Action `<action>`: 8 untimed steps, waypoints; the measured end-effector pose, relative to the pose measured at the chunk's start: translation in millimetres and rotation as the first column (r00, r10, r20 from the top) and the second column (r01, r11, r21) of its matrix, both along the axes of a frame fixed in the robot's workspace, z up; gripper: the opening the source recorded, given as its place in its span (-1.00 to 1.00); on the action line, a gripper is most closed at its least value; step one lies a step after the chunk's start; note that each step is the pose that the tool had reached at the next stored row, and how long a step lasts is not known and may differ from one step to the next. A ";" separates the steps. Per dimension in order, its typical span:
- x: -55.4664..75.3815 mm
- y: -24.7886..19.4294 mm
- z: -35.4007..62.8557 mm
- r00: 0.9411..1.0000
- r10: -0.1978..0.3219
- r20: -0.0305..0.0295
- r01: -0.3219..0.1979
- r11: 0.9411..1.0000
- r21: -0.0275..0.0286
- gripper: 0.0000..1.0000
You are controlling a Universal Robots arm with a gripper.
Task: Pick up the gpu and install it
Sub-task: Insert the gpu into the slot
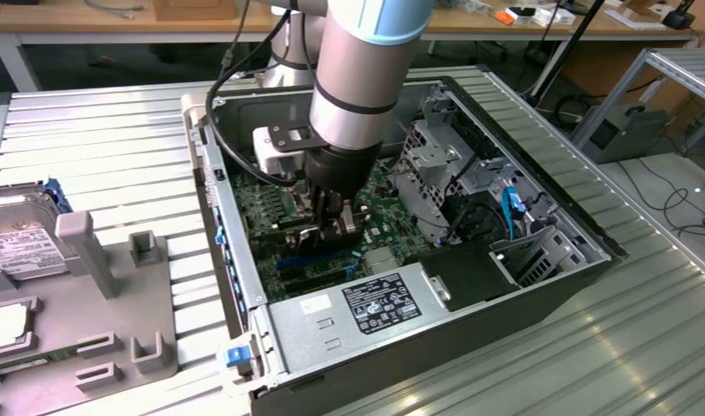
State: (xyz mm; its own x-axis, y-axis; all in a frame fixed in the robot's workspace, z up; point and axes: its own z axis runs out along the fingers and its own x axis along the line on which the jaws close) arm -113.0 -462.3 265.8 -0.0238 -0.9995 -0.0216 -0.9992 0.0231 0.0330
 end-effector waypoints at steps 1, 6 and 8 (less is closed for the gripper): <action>0.0 0.1 0.0 1.000 0.000 0.000 0.000 1.000 0.000 -0.47; 0.1 2.1 -0.8 1.000 -0.004 0.000 0.004 1.000 0.000 -0.47; -0.1 1.7 -1.5 1.000 -0.005 0.000 0.005 1.000 0.000 -0.47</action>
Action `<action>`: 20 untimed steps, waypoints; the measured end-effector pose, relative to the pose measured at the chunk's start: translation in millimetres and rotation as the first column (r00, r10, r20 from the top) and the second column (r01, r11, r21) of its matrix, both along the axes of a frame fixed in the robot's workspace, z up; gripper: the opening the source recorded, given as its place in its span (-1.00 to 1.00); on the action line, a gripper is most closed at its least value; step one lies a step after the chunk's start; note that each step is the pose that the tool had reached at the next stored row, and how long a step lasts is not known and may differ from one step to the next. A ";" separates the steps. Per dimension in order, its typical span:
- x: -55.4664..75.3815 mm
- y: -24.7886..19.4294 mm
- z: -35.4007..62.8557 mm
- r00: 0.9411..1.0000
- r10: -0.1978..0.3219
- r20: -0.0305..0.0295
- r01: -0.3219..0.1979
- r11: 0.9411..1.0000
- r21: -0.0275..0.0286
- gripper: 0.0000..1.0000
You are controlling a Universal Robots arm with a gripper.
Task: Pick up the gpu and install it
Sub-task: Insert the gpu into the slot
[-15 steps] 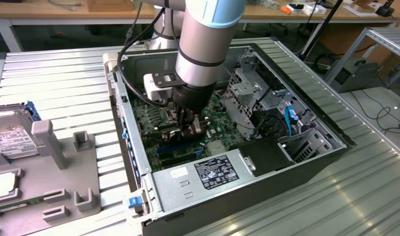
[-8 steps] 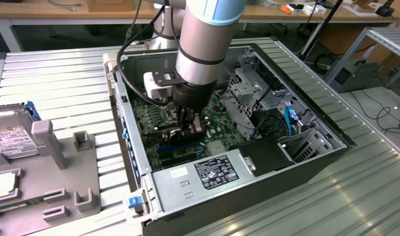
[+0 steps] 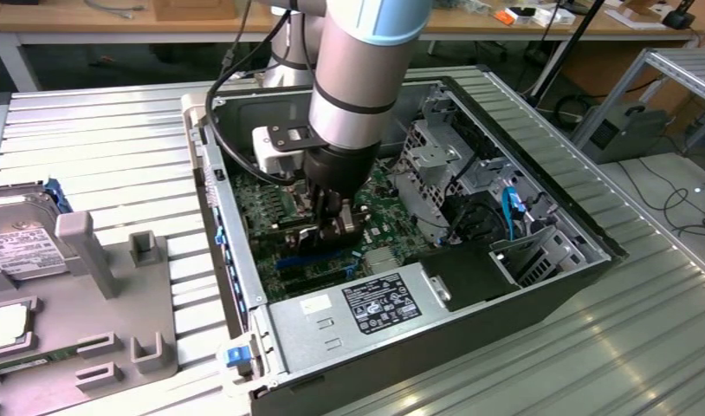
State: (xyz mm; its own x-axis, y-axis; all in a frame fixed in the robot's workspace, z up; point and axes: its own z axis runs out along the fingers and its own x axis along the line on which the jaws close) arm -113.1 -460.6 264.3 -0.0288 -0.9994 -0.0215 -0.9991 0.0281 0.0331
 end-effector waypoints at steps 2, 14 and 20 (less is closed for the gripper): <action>0.0 -0.3 -2.0 1.000 -0.002 0.000 0.002 1.000 0.000 -0.47; -1.0 -0.3 -2.6 1.000 0.028 0.000 -0.028 1.000 0.000 -0.47; -1.8 -0.3 -1.3 0.999 0.049 0.001 -0.049 0.999 -0.002 -0.47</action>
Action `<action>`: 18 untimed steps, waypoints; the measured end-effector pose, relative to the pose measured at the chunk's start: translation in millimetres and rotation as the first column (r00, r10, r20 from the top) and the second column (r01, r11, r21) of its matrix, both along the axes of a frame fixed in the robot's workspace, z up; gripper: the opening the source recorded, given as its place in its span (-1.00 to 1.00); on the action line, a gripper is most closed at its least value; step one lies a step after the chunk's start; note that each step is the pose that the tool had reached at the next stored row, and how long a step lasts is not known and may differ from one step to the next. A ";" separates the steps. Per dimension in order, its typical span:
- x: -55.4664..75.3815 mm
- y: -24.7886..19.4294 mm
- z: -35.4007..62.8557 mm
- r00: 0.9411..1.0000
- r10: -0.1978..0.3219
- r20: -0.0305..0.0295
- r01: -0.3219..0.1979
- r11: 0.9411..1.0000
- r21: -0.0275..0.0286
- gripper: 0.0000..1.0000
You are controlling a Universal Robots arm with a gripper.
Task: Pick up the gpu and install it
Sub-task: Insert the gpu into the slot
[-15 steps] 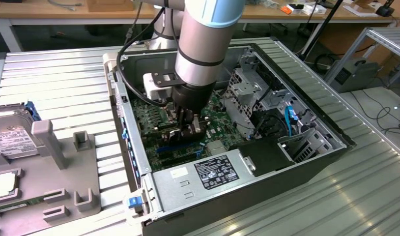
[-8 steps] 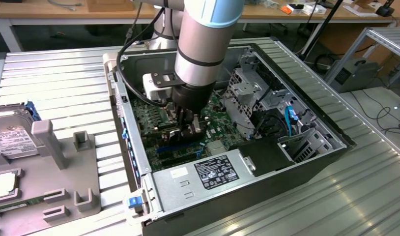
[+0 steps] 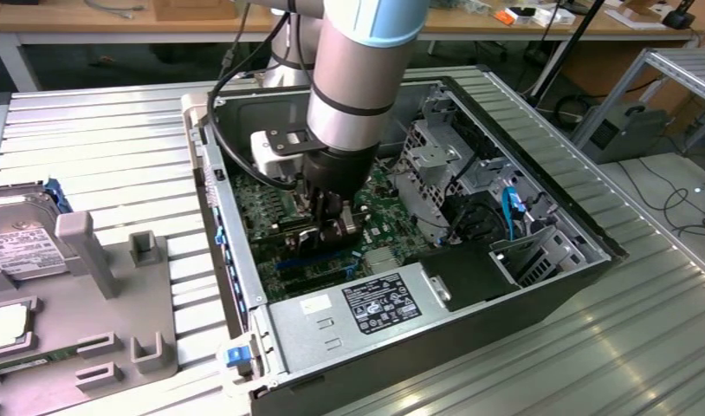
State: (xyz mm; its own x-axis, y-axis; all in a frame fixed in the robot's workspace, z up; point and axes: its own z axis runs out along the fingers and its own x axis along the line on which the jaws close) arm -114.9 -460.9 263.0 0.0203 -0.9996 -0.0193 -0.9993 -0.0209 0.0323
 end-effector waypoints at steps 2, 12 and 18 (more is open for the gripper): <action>-0.3 0.0 0.1 1.000 0.000 0.000 0.000 1.000 0.000 -0.47; -0.3 4.1 -1.9 1.000 0.002 -0.001 -0.002 1.000 -0.004 -0.47; -0.3 1.6 -2.2 1.000 0.002 -0.001 -0.002 1.000 -0.002 -0.47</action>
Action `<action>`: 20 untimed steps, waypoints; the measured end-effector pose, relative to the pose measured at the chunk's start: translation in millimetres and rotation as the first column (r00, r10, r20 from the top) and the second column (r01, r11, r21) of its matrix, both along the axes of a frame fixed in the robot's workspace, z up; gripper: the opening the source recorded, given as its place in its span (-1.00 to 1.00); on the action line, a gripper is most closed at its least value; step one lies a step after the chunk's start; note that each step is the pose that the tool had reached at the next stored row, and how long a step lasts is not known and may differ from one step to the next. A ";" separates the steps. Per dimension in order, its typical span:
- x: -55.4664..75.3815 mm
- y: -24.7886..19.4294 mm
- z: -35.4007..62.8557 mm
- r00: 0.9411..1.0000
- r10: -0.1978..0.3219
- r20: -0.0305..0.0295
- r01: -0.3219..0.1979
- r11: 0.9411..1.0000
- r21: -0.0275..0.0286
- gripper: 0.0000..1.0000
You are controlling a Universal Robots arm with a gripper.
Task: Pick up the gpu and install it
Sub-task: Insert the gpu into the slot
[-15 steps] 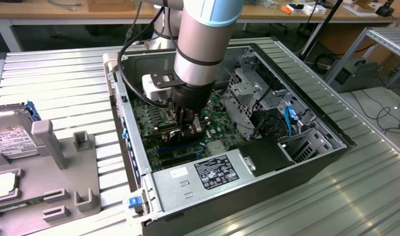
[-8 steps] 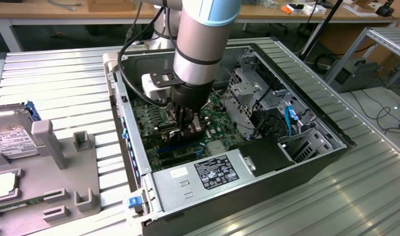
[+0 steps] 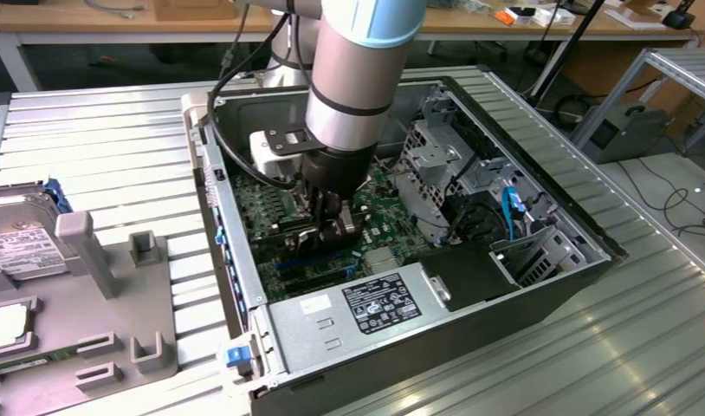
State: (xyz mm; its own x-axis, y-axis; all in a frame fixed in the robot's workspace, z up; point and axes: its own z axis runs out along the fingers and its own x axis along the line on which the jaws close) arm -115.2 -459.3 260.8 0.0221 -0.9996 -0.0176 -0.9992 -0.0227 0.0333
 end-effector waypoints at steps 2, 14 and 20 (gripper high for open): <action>0.3 -0.4 0.0 1.000 0.000 0.000 0.000 1.000 0.000 -0.47; 0.8 -2.1 4.1 1.000 0.000 -0.002 0.000 1.000 0.000 -0.47; 2.1 -2.5 2.2 1.000 0.000 -0.007 0.000 1.000 0.000 -0.47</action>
State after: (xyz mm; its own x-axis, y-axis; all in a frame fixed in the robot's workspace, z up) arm -113.1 -461.7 263.0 0.0219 -0.9996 -0.0179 -0.9989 -0.0227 0.0399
